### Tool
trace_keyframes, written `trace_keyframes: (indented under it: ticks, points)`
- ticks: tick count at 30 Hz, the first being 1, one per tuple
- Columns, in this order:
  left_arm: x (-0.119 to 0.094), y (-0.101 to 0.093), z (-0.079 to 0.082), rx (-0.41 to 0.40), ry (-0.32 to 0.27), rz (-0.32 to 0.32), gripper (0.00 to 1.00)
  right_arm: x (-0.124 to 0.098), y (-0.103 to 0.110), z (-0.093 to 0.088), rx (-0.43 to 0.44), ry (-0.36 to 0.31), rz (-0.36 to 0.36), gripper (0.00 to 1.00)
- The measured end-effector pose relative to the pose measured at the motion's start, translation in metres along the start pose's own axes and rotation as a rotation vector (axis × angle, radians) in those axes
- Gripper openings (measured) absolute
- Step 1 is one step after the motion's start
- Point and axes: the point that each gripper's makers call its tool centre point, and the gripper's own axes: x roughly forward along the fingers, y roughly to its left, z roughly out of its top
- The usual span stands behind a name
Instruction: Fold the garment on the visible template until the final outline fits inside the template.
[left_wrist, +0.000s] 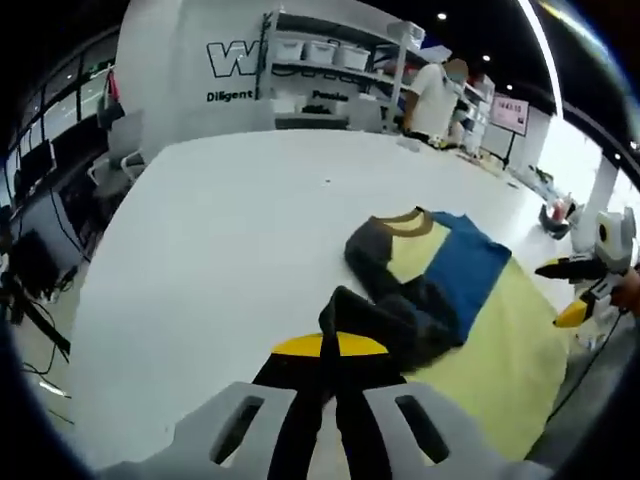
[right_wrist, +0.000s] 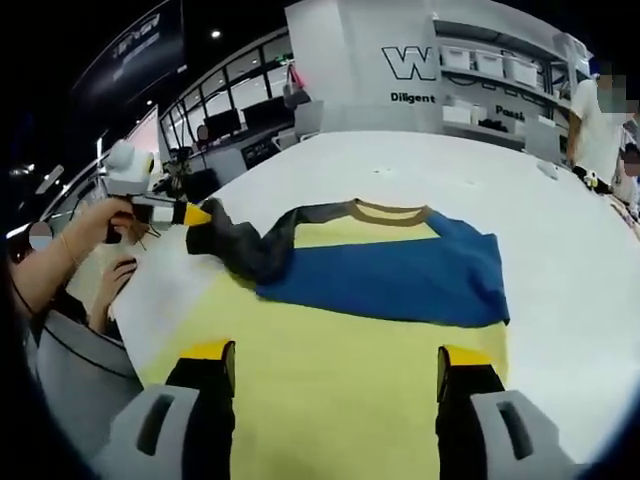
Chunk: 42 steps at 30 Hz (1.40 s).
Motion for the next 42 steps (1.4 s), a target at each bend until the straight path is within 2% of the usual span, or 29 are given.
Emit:
trace_keyframes:
  ticks: [2,4,7,8,10,12,14,15,16,18,22,28,31,36,38,42]
  points:
    - [-0.005,0.006,-0.001,-0.023,0.006,0.015,0.00,0.001,0.001,0.000,-0.002,0.003,0.004,0.81]
    - [-0.014,0.016,-0.008,-0.036,0.049,0.054,0.00,0.002,0.002,0.000,-0.006,0.007,0.007,0.81]
    - [-0.024,0.023,-0.010,-0.034,0.065,0.090,0.00,0.002,0.003,0.001,-0.009,0.007,0.011,0.81]
    - [-0.028,0.028,-0.013,-0.044,0.087,0.105,0.00,0.003,0.003,0.001,-0.009,0.006,0.012,0.81]
    - [-0.033,0.031,-0.011,-0.046,0.079,0.122,0.00,0.003,0.004,0.001,-0.011,0.007,0.013,0.81]
    - [-0.046,0.046,-0.013,-0.046,0.102,0.191,0.00,0.003,0.005,0.000,-0.014,0.010,0.016,0.81]
    - [-0.051,0.054,-0.014,-0.031,0.114,0.231,0.00,0.003,0.006,0.000,-0.017,0.013,0.018,0.81]
    - [-0.057,0.063,-0.016,-0.043,0.138,0.271,0.00,0.004,0.007,-0.001,-0.018,0.014,0.020,0.81]
    - [-0.059,0.067,-0.015,-0.034,0.134,0.284,0.00,0.004,0.008,-0.001,-0.019,0.015,0.022,0.82]
    - [-0.069,0.082,-0.013,-0.038,0.139,0.364,0.00,0.004,0.009,-0.001,-0.022,0.019,0.025,0.82]
    - [-0.084,0.101,-0.013,-0.006,0.169,0.471,0.00,0.004,0.010,-0.001,-0.027,0.022,0.027,0.82]
    - [-0.091,0.110,-0.008,0.000,0.170,0.502,0.01,0.006,0.012,-0.002,-0.029,0.026,0.034,0.82]
    - [-0.089,0.105,-0.003,-0.007,0.150,0.486,0.02,0.006,0.013,-0.003,-0.030,0.027,0.036,0.82]
    - [-0.083,0.096,0.009,0.035,0.149,0.479,0.02,0.007,0.014,-0.003,-0.026,0.024,0.042,0.82]
    - [-0.079,0.086,0.018,0.013,0.130,0.450,0.02,0.006,0.014,-0.002,-0.027,0.023,0.043,0.82]
    - [-0.073,0.071,0.029,0.027,0.129,0.420,0.02,0.006,0.014,-0.003,-0.025,0.023,0.043,0.83]
